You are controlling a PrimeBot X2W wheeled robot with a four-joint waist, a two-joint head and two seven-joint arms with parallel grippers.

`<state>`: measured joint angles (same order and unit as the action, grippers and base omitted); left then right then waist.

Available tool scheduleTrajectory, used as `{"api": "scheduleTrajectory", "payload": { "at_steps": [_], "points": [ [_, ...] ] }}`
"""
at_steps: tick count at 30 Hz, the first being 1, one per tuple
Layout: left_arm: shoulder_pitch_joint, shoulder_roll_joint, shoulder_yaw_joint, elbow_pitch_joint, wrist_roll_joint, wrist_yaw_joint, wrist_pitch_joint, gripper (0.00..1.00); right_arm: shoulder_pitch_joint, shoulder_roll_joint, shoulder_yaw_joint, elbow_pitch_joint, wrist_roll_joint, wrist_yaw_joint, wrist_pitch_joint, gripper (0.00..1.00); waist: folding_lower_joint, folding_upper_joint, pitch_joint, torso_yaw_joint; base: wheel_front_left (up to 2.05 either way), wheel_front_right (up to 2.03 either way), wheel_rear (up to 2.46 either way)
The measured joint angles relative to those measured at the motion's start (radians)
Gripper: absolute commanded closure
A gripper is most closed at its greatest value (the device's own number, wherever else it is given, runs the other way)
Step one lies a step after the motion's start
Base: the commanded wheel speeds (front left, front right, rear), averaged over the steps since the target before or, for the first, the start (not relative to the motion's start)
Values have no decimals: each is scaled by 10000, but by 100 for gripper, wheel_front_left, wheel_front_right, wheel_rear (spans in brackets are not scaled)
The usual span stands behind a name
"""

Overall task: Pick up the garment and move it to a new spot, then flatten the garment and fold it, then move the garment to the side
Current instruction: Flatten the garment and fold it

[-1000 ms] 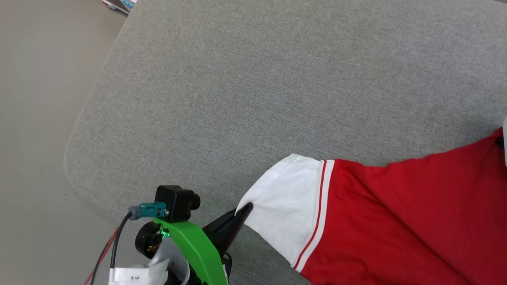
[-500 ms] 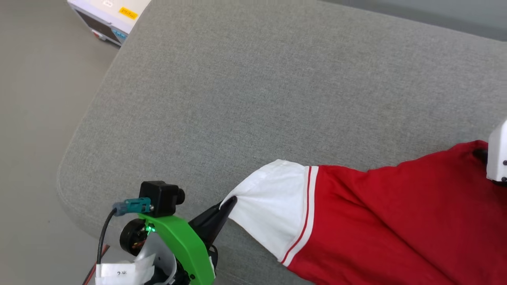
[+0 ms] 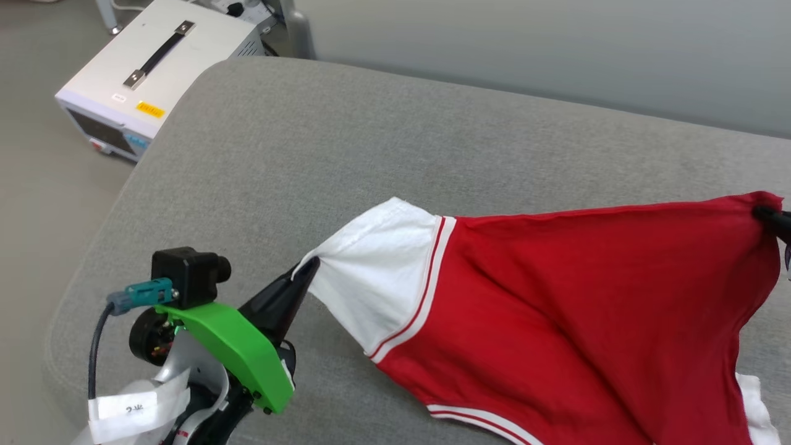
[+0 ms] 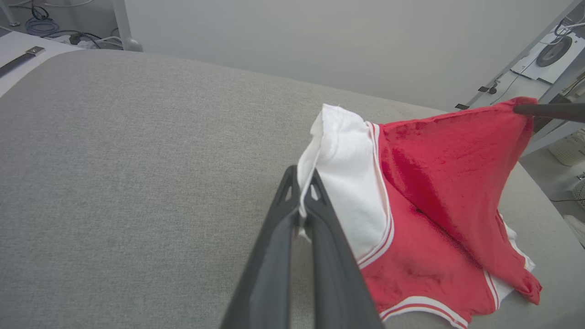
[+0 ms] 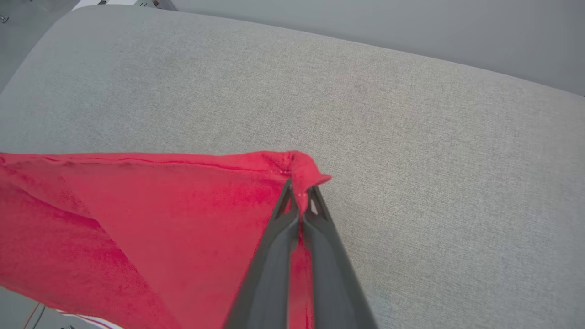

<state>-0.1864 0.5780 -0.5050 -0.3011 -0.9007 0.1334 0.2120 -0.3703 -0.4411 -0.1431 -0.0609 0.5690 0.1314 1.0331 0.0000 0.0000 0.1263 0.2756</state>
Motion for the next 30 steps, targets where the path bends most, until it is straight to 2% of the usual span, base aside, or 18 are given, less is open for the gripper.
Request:
{"api": "scheduleTrajectory", "payload": {
  "at_steps": [8, 17, 24, 30],
  "points": [
    [-562, 416, 677, -769, 437, 370, -178, 100, 264, -59, -560, -1666, 196, 0, -433, 100, 0, 0, -709, -865, 0, 0, 0],
    [-1781, 823, 1442, -1703, 936, 660, -192, 100, -58, -232, -779, -2608, 303, 0, -1170, 100, 0, 0, -1054, -1755, 0, 0, 0],
    [-3442, 1097, 1958, -1887, 1315, 627, -263, 100, -1147, -631, -867, -2671, 343, 0, -1967, 100, 0, 0, -658, -2041, 0, 0, 0],
    [-5380, 1350, 2253, -1544, 1557, 222, -63, 100, -2423, -876, -790, -2472, 336, 0, -2385, 100, 0, 0, 69, -2129, 0, 0, 0]
  ]
}}
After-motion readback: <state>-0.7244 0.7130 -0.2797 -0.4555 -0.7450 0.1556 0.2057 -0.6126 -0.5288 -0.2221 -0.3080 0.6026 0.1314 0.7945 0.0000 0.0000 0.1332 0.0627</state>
